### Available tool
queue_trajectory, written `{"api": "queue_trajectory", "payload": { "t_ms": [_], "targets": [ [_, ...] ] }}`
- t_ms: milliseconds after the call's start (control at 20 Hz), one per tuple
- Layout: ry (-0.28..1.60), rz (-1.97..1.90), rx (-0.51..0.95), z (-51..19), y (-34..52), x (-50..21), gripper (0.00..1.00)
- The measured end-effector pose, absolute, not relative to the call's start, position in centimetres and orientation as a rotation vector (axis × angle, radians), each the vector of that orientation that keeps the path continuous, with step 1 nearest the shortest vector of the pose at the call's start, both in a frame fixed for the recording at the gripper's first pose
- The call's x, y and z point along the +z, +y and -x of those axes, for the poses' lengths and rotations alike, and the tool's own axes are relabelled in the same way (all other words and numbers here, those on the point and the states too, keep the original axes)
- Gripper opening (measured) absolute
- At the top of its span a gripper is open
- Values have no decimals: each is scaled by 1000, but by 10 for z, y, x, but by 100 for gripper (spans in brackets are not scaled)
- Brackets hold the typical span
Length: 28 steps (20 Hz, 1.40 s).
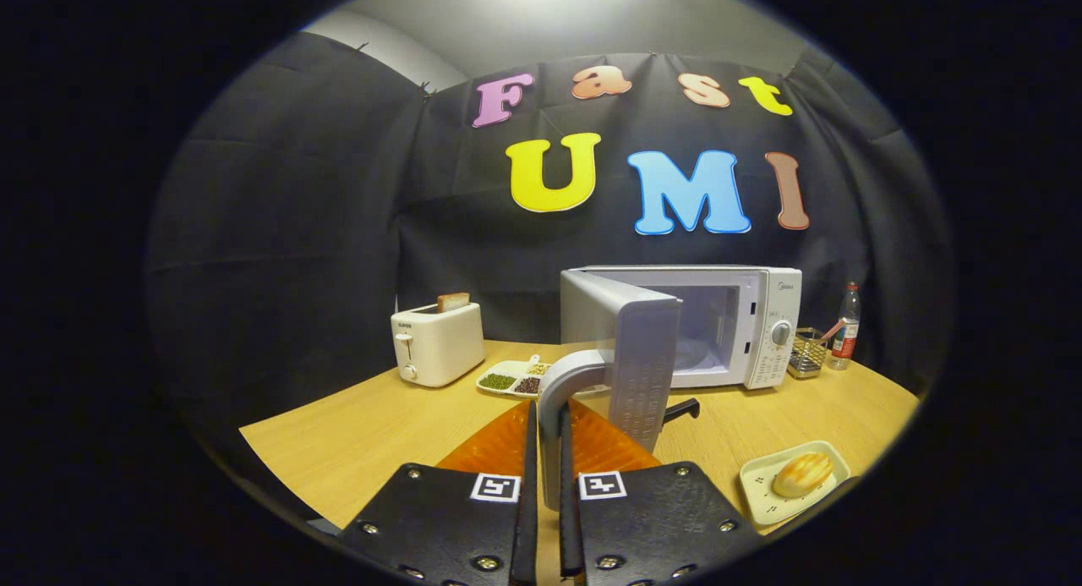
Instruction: Open the microwave, put the food inside, and close the microwave door.
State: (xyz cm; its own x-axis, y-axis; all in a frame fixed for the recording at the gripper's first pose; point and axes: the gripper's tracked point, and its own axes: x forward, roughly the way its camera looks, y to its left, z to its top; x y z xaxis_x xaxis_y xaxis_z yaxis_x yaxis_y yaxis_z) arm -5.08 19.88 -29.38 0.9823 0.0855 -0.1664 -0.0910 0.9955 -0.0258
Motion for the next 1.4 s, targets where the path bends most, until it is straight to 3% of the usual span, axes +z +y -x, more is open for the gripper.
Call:
{"api": "queue_trajectory", "payload": {
  "t_ms": [200,350,950,1000,1100,1150,1200,1400],
  "targets": [
    [158,17,58,52,236,-299,11],
    [214,-20,167,65,271,-314,11],
    [238,-5,362,89,219,-297,11],
    [242,-19,381,88,210,-296,17],
    [250,-26,409,91,188,-293,42],
    [261,-22,420,92,176,-295,47],
    [267,-21,427,93,163,-297,62],
    [265,-3,356,95,95,-301,86]
  ]
}}
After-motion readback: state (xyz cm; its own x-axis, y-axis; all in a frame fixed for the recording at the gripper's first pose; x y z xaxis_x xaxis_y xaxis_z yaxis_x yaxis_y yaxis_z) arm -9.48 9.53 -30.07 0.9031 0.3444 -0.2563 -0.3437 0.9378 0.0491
